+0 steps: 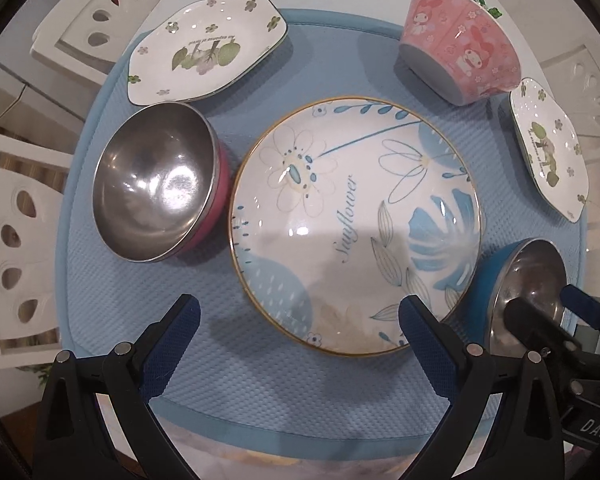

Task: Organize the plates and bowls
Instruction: 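Move both grippers toward the round Sunflower plate's rim, then close both grippers on the Sunflower plate's rim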

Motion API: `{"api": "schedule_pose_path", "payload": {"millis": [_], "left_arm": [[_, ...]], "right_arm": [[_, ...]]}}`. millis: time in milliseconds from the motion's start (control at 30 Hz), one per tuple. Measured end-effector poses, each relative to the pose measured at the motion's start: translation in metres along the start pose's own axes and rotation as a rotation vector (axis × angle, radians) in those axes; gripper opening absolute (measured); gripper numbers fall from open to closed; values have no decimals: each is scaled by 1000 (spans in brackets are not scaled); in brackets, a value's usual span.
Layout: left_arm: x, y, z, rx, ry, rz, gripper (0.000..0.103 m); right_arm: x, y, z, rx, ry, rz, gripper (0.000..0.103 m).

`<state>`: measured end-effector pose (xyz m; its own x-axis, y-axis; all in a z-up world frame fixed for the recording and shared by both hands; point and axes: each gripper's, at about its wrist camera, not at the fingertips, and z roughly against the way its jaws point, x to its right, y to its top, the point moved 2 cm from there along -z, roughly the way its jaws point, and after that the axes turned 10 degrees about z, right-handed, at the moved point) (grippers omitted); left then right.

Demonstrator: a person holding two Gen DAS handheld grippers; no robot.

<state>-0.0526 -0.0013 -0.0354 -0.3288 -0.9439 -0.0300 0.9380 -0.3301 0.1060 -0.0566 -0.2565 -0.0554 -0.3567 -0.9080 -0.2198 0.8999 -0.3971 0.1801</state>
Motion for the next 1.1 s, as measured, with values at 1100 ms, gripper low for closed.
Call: {"api": "schedule_pose_path", "payload": {"millis": [1100], "left_arm": [[-32, 4, -39, -80, 0, 106, 100]], "right_arm": [[-30, 57, -20, -91, -20, 159, 103]]}}
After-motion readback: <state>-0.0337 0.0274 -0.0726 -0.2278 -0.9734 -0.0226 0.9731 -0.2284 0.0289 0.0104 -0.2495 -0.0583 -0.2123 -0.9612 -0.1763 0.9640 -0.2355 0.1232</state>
